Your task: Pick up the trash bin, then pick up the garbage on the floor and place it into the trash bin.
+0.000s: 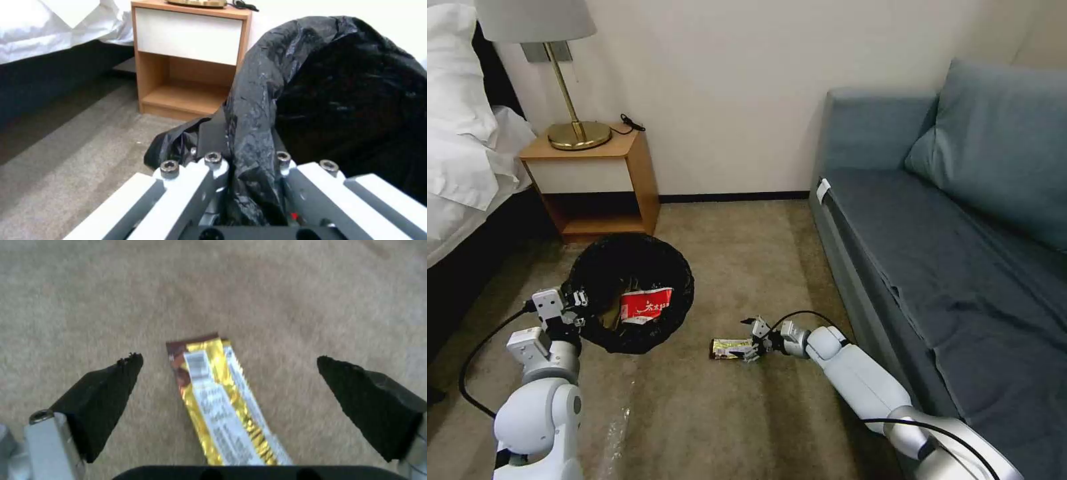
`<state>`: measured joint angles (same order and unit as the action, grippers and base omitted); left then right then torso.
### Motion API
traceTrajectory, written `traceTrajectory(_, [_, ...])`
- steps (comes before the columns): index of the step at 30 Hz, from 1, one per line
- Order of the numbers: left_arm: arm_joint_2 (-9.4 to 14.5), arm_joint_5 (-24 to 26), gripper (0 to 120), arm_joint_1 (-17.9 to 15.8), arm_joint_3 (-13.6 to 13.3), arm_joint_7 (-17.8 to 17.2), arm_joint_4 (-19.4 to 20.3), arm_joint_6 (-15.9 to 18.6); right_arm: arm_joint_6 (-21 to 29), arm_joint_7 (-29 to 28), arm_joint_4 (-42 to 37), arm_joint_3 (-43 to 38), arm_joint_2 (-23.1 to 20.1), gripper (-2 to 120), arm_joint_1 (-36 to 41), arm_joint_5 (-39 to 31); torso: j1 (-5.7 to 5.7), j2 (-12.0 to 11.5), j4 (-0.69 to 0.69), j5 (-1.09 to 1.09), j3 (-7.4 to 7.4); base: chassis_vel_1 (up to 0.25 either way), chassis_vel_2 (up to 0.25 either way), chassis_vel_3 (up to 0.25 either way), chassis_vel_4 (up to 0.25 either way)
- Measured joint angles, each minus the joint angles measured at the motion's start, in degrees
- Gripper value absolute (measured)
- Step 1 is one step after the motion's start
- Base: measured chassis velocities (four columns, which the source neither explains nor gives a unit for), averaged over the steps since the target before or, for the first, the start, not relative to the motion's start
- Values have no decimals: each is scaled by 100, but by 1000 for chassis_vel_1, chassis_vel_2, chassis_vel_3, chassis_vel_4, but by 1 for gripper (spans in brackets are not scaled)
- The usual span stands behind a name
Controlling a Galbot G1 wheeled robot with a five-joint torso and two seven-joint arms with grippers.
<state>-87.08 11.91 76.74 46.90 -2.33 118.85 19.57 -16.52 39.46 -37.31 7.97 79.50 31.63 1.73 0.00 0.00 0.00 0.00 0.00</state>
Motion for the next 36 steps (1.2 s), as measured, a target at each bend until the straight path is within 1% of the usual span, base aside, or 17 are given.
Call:
traceTrajectory(3, [-15,-12,4,2,-4,2,-1,-3,-58,-3,205,-74,60,100,-23,89,0,0,-1,0,0,0,0,0,0])
traceTrajectory(5, [-10,-14,4,3,19,3,-11,-11,-159,-1,482,-213,147,100,-54,210,0,0,0,0,0,0,0,0,0])
traceTrajectory(9, [-10,-9,4,16,40,3,-25,-34,-239,-21,705,-356,205,100,-61,355,0,0,0,0,0,0,0,0,0])
traceTrajectory(12, [-21,-10,4,61,36,6,-26,-49,-306,-32,990,-672,304,100,-86,581,0,0,0,0,0,0,0,0,0])
traceTrajectory(17, [-17,-11,4,79,43,6,-15,-52,-289,-157,1086,-843,348,100,-93,641,0,0,-1,0,0,0,0,0,0])
traceTrajectory(19, [-13,-10,4,85,47,7,-1,-54,-93,-398,1083,-881,377,100,-97,584,0,0,0,0,0,0,0,0,0])
traceTrajectory(20, [-13,-10,4,85,47,7,-1,-54,-93,-398,1083,-881,377,100,-97,584,0,0,0,0,0,0,0,0,0])
traceTrajectory(22, [-23,-15,4,85,40,6,8,-54,136,-642,1090,-876,414,100,-105,651,0,0,0,0,0,0,0,0,0])
traceTrajectory(26, [-35,-24,4,95,31,5,27,-55,250,-763,1141,-857,460,100,-110,772,0,0,0,0,0,0,0,0,0])
traceTrajectory(27, [-36,-26,4,101,30,5,33,-55,276,-776,1156,-856,476,100,-111,836,0,0,0,0,0,0,0,0,0])
traceTrajectory(28, [-36,-30,4,116,32,2,41,-55,380,-805,1175,-855,519,100,-121,1065,0,0,-1,-1,0,0,0,0,0])
traceTrajectory(31, [-35,-33,4,129,36,-4,55,-55,500,-858,1180,-855,556,100,-124,1156,0,0,0,0,0,0,0,0,0])
traceTrajectory(34, [-48,-74,4,167,28,-8,95,-55,938,-1023,1291,-996,704,100,-172,1182,0,0,0,0,0,0,0,0,0])
traceTrajectory(35, [-48,-74,4,167,28,-8,95,-55,938,-1023,1291,-996,704,100,-172,1182,0,0,0,0,0,0,0,0,0])
traceTrajectory(36, [-60,-98,4,184,16,-9,104,-55,1099,-1046,1324,-1052,740,100,-190,1116,0,0,0,0,0,0,0,0,0])
